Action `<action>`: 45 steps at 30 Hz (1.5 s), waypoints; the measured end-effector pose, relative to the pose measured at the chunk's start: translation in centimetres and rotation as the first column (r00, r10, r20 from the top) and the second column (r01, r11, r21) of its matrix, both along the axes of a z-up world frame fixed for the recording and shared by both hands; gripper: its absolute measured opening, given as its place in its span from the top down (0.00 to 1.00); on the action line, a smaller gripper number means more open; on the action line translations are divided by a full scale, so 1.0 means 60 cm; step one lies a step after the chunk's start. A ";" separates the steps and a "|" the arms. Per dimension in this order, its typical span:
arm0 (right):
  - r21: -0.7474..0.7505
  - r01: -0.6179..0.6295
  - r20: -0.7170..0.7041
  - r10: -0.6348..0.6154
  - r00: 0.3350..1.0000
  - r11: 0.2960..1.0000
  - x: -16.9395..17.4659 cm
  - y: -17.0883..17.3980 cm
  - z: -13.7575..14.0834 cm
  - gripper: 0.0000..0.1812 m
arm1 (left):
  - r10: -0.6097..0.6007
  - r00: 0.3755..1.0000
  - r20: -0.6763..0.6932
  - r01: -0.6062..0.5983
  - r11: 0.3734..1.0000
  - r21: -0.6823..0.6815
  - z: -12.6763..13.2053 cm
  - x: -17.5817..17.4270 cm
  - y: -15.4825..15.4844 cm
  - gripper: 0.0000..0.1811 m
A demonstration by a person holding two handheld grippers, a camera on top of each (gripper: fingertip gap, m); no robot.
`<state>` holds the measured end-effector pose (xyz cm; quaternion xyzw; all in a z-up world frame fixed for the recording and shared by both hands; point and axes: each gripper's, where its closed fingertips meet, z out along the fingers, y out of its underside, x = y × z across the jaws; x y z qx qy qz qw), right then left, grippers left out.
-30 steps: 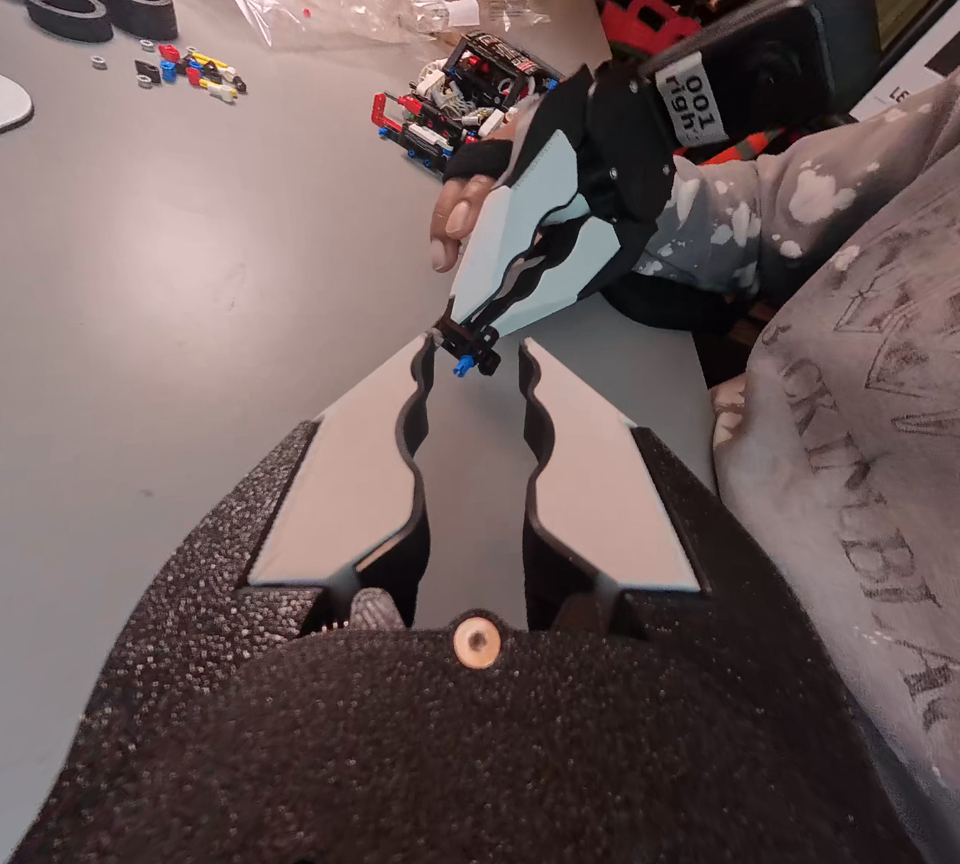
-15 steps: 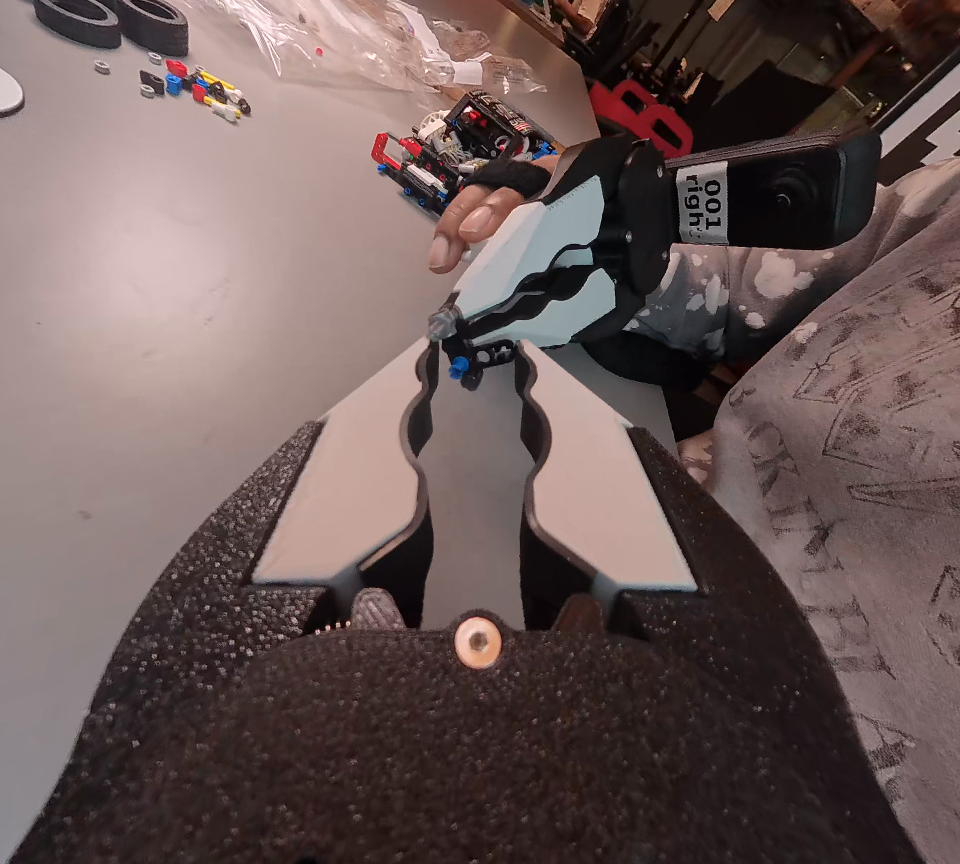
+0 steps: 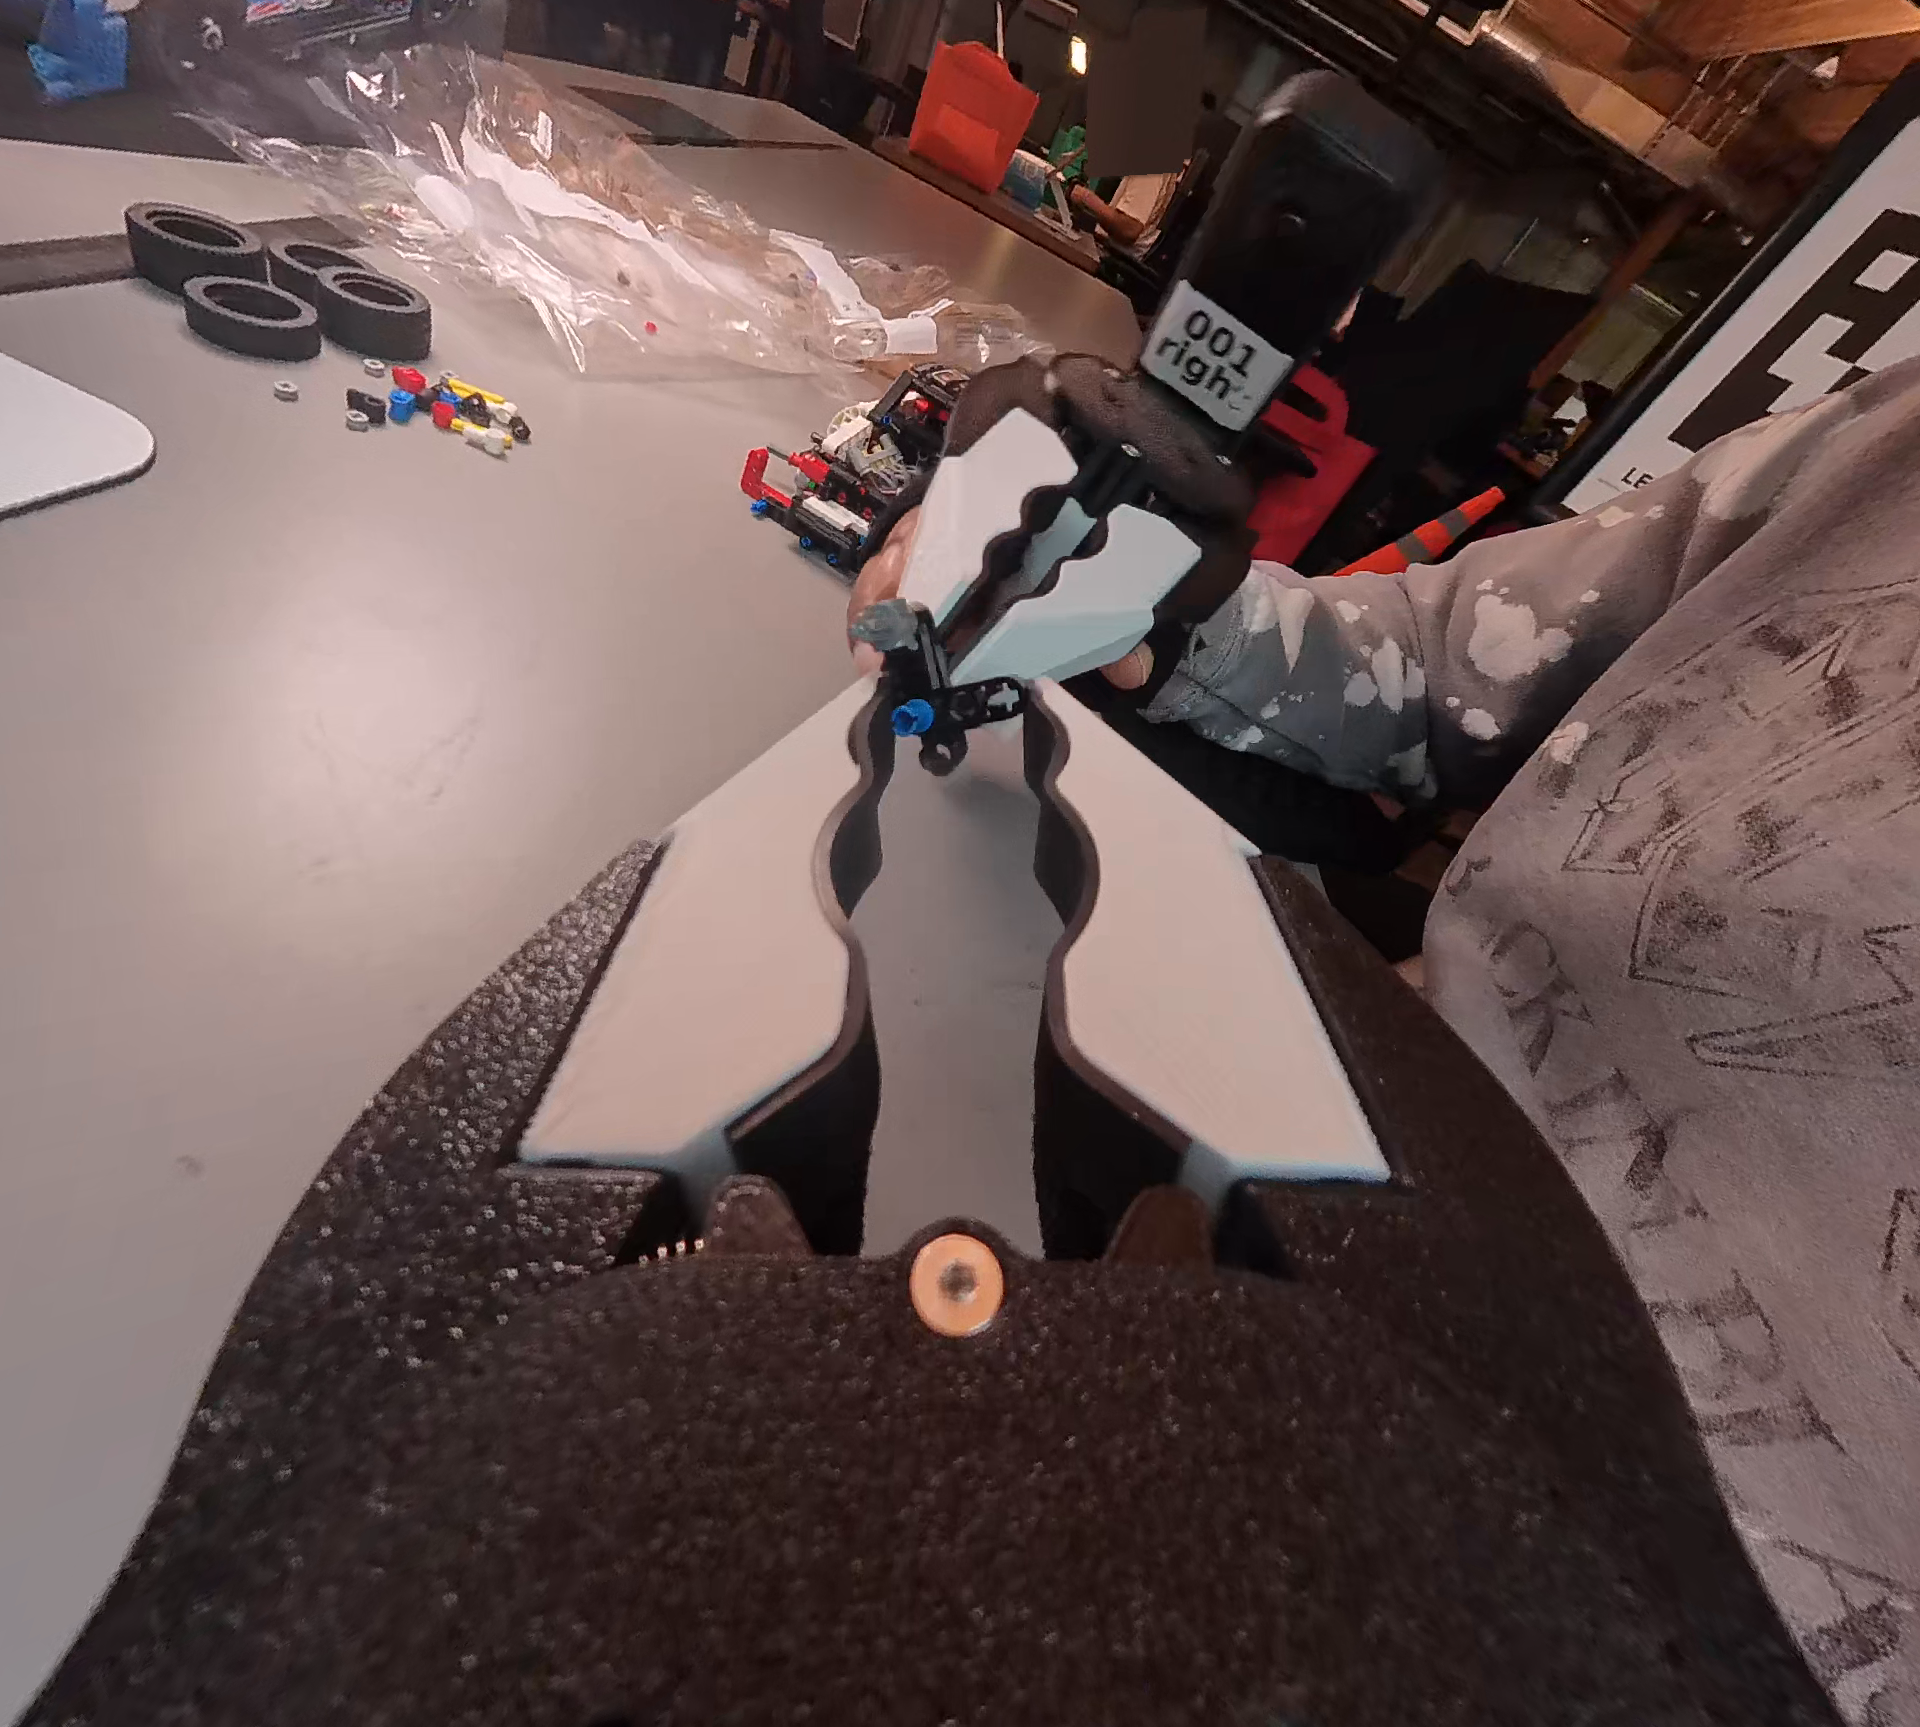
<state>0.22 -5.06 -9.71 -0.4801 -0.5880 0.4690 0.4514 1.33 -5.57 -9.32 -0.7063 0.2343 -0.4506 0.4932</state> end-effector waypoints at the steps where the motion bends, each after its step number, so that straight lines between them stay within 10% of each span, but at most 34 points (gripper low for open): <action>1: -0.143 -0.046 0.006 0.047 0.999 0.989 0.002 -0.005 0.004 0.98 | -0.006 1.000 0.001 0.006 1.000 0.012 0.003 0.001 -0.002 0.87; 4: -0.427 -0.130 -0.011 0.139 0.990 0.895 0.019 0.003 0.011 0.98 | 0.032 0.999 0.018 -0.033 0.998 0.052 0.019 -0.019 0.003 0.87; 9: -0.157 -0.024 0.047 0.032 0.998 0.987 0.019 0.024 -0.002 0.98 | 0.003 0.977 -0.214 -0.009 1.000 -0.027 -0.044 -0.028 0.003 0.87; 18: 0.037 -0.050 0.201 0.042 0.979 0.998 0.011 0.007 -0.071 0.98 | -0.124 0.750 -0.650 0.056 0.991 -0.124 -0.186 -0.011 -0.029 0.86; 29: 0.303 -0.099 0.222 0.031 0.975 0.948 0.005 -0.017 -0.092 0.98 | -0.147 0.969 -0.198 0.104 0.971 -0.215 -0.089 -0.005 -0.025 0.87; 45: 0.343 -0.110 0.196 0.044 0.980 0.933 0.001 -0.033 -0.086 0.98 | -0.152 0.959 -0.238 0.107 0.975 -0.194 -0.093 -0.004 -0.029 0.98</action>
